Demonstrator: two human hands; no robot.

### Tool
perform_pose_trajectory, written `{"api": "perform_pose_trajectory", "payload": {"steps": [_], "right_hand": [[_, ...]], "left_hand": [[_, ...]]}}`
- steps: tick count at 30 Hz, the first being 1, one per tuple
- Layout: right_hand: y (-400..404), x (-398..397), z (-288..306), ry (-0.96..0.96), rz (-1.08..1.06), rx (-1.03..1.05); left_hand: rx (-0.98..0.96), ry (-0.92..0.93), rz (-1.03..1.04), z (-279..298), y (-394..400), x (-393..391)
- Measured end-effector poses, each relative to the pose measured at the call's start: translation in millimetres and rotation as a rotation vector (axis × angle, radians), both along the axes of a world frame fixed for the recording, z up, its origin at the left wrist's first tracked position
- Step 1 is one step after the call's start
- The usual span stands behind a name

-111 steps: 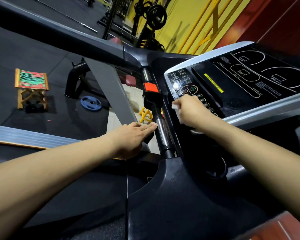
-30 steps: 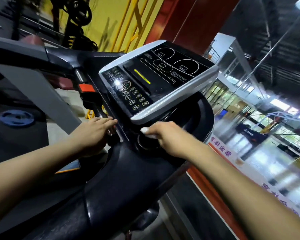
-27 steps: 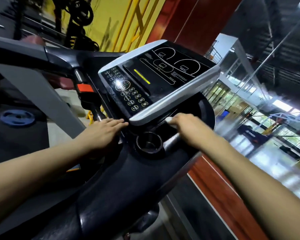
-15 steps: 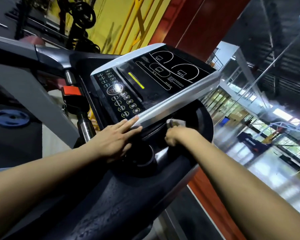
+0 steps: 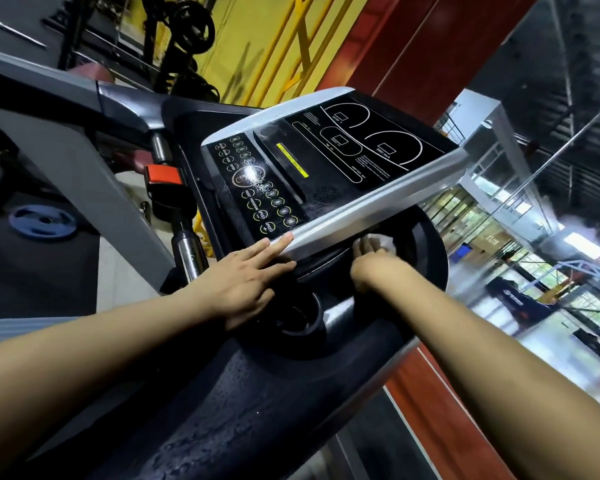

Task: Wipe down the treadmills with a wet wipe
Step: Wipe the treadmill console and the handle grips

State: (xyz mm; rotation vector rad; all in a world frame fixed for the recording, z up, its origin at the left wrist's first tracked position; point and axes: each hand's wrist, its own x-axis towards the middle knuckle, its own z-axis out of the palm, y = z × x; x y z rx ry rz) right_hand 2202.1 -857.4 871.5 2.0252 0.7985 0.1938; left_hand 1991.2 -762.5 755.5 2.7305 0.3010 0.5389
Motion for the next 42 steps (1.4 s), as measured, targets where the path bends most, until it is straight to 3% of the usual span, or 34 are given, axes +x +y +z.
{"api": "perform_pose_trajectory", "payload": {"steps": [5,8,12,14,18,23,25,27,33,37,42], "right_hand": [[1.1,-34.6,-24.3,0.331,0.107,-0.204],[0.5,-25.2,-14.9,0.141,0.158,-0.178],[-9.8,2.3,23.4,-0.255,0.041,-0.018],[-11.2,6.8,34.7,-0.322,0.0,0.015],[-33.4,-16.9,39.0,-0.222,-0.022,-0.003],[-54.9,-54.9,47.5,0.093,-0.04,-0.077],[-47.1,-45.1,53.5,0.065,-0.012,-0.08],[-39.8,-17.2,58.0,-0.03,0.069,-0.092],[-60.3,13.8,55.2,0.018,0.24,0.356],[-92.7,15.8,51.2,0.164,0.244,0.547],[-48.1,66.5,79.2,0.235,0.121,0.74]], "left_hand": [[0.005,0.004,-0.006,-0.8,-0.6,-0.5],[0.007,0.003,0.004,-0.5,-0.7,-1.2],[-0.006,0.01,0.011,-3.8,0.3,-0.8],[-0.001,0.013,0.018,-5.9,1.5,0.2],[0.008,0.001,0.0,-6.6,2.3,1.8],[0.046,-0.147,-0.031,-10.9,4.0,0.5],[0.093,-0.234,-0.05,-10.8,4.0,0.4],[0.036,-0.156,-0.04,-7.3,2.2,-1.1],[0.015,-0.142,-0.032,-8.7,3.4,1.6],[0.028,-0.2,-0.056,-13.6,4.4,3.3],[0.106,-0.382,-0.07,-19.3,7.8,2.2]]}}
